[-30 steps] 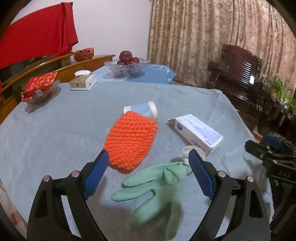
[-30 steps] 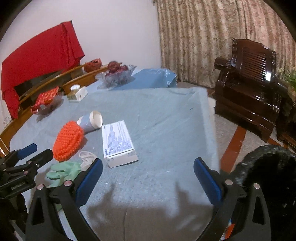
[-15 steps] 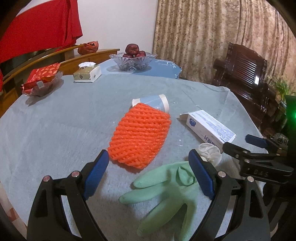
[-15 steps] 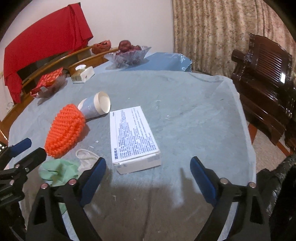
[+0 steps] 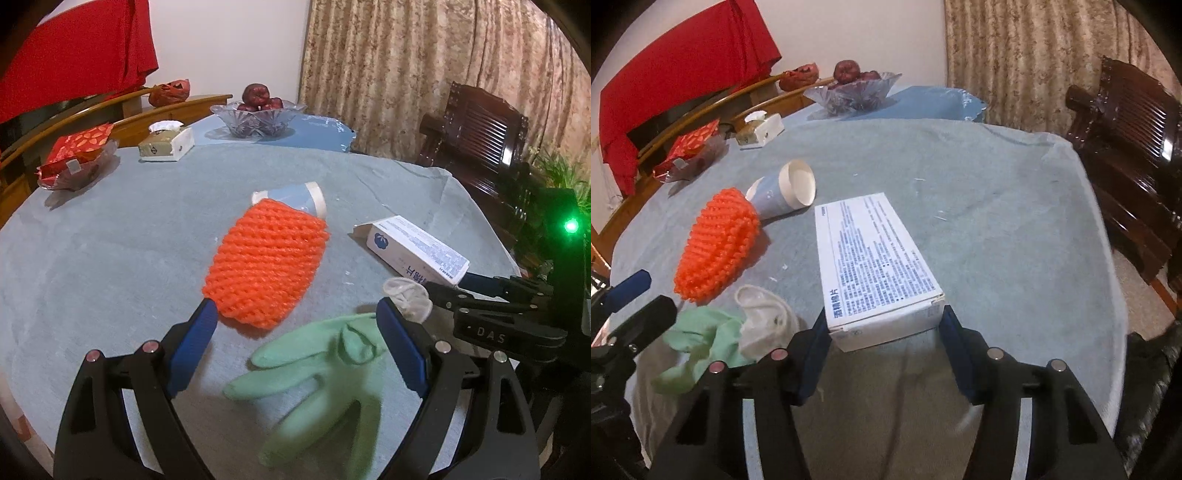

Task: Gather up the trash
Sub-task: 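Grasp the white medicine box with the right tool while the left tool grasps the green glove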

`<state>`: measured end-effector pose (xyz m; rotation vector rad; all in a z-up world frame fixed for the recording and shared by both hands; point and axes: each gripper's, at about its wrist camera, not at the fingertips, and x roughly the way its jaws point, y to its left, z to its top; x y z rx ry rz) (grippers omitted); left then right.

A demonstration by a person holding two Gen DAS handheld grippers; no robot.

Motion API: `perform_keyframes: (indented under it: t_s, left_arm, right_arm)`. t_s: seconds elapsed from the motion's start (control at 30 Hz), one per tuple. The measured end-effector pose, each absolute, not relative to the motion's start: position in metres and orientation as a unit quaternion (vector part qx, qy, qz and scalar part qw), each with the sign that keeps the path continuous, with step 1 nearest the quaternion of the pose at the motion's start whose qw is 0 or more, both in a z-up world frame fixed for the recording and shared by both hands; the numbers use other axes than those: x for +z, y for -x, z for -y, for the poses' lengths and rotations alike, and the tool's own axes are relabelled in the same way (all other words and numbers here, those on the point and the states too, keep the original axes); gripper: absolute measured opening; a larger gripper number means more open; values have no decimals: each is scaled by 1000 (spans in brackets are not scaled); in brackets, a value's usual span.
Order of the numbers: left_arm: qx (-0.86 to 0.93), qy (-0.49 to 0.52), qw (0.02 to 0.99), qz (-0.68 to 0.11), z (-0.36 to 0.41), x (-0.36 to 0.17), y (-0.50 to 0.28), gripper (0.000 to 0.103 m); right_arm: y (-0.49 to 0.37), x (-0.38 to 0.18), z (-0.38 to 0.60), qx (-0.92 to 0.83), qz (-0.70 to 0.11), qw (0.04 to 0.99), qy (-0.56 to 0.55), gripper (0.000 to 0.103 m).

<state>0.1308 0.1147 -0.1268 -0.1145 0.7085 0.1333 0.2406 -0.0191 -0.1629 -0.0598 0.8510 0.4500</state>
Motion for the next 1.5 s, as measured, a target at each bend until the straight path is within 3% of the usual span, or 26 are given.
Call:
perform_keyframes:
  t_s: [0.63, 0.83, 0.87, 0.9, 1.07, 1.2, 1.37, 1.47, 1.5]
  left_arm:
    - [55, 34, 910, -410, -86, -169, -124, 82]
    - [62, 47, 906, -416, -92, -170, -124, 70]
    - [63, 50, 906, -415, -94, -169, -125, 67]
    - [64, 53, 906, -415, -95, -169, -124, 63]
    - [63, 54, 907, -414, -97, -166, -125, 36]
    - [65, 63, 906, -413, -101, -162, -128, 18]
    - [58, 76, 909, -407, -100, -153, -127, 12]
    - [46, 76, 912, -400, -93, -145, -124, 11]
    - [42, 76, 914, -397, -89, -142, -124, 11]
  right_arm:
    - [-181, -165, 67, 184, -424, 886, 14, 58]
    - [-181, -166, 65, 188, -425, 885, 12, 60]
    - [-181, -166, 64, 190, -424, 885, 11, 66]
    - [-181, -166, 65, 191, -424, 885, 10, 73]
    - [-185, -166, 62, 187, -416, 890, 11, 79]
    - [-192, -169, 58, 186, -418, 889, 10, 79]
    - [-195, -169, 55, 187, -418, 889, 13, 78]
    - [-198, -169, 52, 189, -424, 885, 20, 61]
    - [-199, -169, 53, 189, -427, 884, 18, 61]
